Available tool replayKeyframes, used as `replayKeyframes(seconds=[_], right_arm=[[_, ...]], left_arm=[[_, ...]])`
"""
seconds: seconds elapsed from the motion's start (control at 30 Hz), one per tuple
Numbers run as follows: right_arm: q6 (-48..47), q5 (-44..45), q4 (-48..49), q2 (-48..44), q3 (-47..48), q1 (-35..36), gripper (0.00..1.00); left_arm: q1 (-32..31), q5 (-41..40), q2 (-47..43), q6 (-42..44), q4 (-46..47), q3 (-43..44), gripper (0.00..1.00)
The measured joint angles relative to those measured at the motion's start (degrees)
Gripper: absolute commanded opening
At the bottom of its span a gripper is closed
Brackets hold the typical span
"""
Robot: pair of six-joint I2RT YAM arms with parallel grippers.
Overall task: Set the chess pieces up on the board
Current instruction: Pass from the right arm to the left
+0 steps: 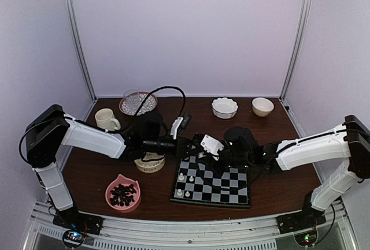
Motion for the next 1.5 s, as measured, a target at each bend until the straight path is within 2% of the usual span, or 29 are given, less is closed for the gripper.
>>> replayKeyframes(seconds=[0.3, 0.43, 0.83, 1.07, 1.43, 1.5], right_arm=[[0.0, 0.3, -0.4, 0.0, 0.0, 0.0, 0.24], [0.0, 0.3, -0.8, 0.5, 0.4, 0.0, 0.24], [0.0, 0.3, -1.2, 0.7, 0.4, 0.3, 0.24], [0.0, 0.8, -1.6, 0.7, 0.4, 0.3, 0.25], [-0.1, 2.9, -1.0, 0.6, 0.4, 0.3, 0.61], [-0.2, 3.1, -0.1, 0.4, 0.1, 0.3, 0.63]], left_arm=[[0.0, 1.0, 0.2, -0.2, -1.1, 0.2, 0.24], [0.0, 1.0, 0.3, -0.3, -1.8, 0.7, 0.17], [0.0, 1.9, 1.8, -0.8, -3.1, 2.2, 0.18], [0.0, 2.9, 2.3, -1.4, -3.5, 2.9, 0.02], [0.0, 0.5, 2.4, 0.1, -5.2, 3.1, 0.00], [0.0, -1.6, 2.0, 1.1, -5.7, 2.7, 0.00]])
